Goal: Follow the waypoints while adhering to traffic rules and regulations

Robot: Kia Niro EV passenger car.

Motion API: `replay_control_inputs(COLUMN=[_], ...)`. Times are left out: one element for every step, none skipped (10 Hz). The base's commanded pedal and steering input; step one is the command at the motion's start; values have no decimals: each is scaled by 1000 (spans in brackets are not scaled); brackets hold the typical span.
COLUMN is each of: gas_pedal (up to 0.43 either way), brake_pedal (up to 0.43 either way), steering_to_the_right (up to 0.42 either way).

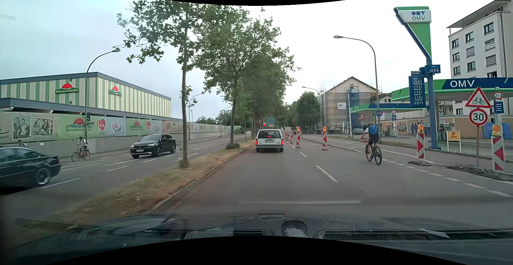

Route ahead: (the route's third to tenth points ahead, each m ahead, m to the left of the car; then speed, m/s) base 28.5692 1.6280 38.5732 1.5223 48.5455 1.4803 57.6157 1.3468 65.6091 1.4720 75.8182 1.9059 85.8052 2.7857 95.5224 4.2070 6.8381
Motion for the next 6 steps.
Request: replay_control_inputs(gas_pedal=[0,0,0,0,0,0], brake_pedal=[0,0,0,0,0,0], steering_to_the_right=[-4,-5,-4,-4,-4,-4])
